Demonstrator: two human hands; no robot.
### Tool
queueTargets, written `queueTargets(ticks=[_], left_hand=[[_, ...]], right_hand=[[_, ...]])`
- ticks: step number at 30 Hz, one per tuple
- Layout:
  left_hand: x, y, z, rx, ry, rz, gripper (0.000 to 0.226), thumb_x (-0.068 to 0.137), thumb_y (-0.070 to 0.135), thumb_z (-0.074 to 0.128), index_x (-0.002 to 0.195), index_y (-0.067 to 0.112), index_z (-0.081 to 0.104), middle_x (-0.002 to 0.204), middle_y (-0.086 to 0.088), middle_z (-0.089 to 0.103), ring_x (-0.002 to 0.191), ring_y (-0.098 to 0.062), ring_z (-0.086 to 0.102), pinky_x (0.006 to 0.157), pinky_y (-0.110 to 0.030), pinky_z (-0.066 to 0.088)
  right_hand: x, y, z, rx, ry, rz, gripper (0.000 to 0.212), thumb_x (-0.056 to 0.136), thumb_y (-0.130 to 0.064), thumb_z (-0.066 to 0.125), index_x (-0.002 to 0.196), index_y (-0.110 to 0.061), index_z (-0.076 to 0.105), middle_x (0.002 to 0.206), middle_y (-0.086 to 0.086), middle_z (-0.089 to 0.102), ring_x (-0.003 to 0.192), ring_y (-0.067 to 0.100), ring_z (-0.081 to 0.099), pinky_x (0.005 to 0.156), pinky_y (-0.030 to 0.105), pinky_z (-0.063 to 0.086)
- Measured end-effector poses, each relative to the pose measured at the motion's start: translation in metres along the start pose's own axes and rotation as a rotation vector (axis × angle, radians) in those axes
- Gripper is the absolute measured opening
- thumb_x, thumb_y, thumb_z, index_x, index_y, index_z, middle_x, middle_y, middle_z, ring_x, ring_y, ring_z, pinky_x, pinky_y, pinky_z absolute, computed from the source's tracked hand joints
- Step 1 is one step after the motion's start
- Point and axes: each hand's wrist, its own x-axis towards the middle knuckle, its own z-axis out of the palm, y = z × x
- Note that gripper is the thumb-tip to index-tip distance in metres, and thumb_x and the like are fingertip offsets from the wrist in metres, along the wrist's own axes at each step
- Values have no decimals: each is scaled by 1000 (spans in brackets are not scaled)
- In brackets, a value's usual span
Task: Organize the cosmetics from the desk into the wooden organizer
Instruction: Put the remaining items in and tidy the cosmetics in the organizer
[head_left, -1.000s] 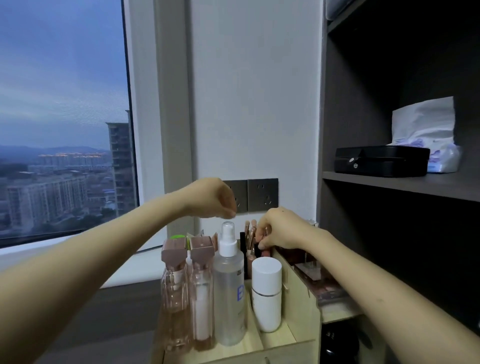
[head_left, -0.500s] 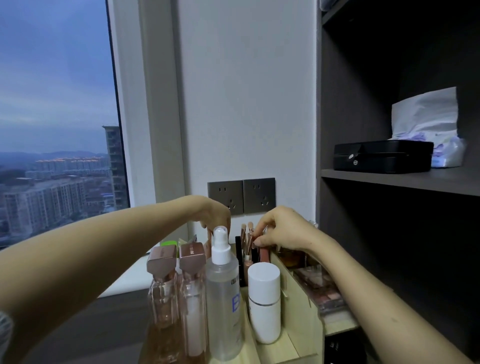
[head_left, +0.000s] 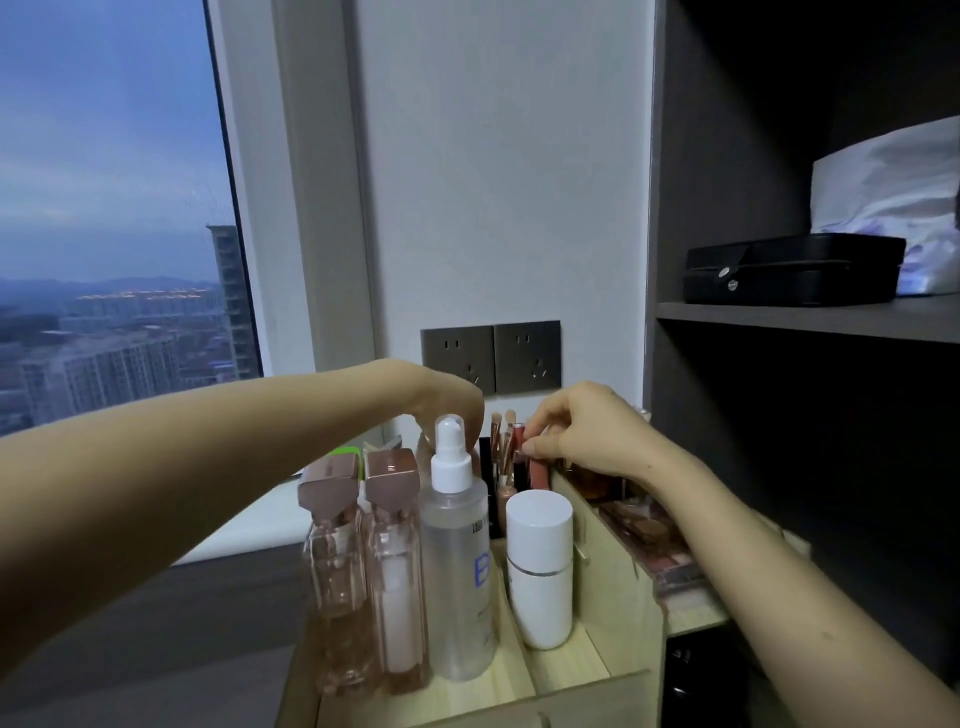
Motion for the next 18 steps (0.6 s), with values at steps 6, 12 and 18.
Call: queueTargets(ticks=[6, 12, 18], left_hand=[[-7, 0, -1, -87, 75, 66, 22, 87, 13, 61, 99, -5, 65, 75, -3, 56, 56, -6, 44, 45, -6, 40], [-9, 5, -7, -248, 116, 54, 26, 82, 1, 54, 104, 2, 67, 78, -1, 61, 71, -14, 52, 59, -16, 42], [-8, 2, -6, -463, 197, 6, 22, 86, 20, 63, 101, 4, 70, 68, 8, 62, 60, -6, 52, 61, -17, 46]], right_hand=[[-2, 0, 1, -11, 9, -5, 6, 79, -28, 72, 83, -23, 73, 77, -10, 60, 84, 14, 59, 81, 35, 51], [-4, 1, 0, 3, 27, -10, 5, 79, -27, 72, 82, -22, 72, 71, -13, 57, 78, 12, 57, 76, 32, 50], [-4, 2, 2, -5, 43, -4, 4, 78, -27, 73, 78, -24, 73, 74, -10, 61, 78, 11, 57, 72, 29, 46]])
